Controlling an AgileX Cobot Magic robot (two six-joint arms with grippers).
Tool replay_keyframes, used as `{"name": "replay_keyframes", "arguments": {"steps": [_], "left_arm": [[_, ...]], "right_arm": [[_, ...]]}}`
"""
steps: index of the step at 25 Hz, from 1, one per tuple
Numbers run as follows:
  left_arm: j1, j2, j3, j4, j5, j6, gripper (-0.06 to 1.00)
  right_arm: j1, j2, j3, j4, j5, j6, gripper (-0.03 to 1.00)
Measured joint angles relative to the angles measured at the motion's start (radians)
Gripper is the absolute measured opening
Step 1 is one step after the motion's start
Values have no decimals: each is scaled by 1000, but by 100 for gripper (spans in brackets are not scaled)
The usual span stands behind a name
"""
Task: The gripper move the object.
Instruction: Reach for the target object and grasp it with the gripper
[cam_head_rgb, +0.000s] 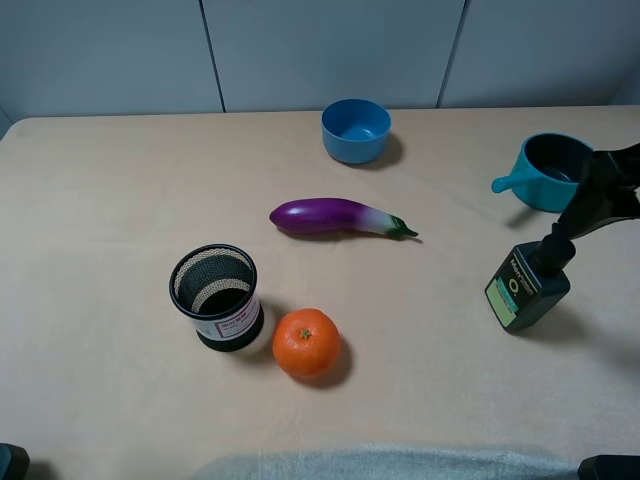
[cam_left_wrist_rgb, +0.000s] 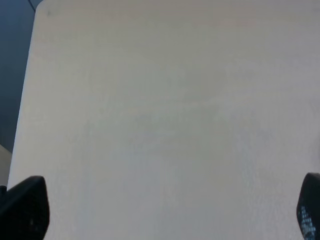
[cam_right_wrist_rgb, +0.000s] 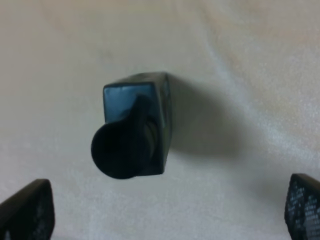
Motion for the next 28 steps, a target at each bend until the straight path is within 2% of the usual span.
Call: {"name": "replay_keyframes", "arguments": {"steps": [8, 28], "left_arm": [[0, 0, 0, 0, 0, 0, 99], [0, 0, 0, 0, 0, 0, 99]], "right_arm": [[72, 118, 0, -10, -64, 5, 69], [73, 315, 23, -4, -139, 12, 69]]}}
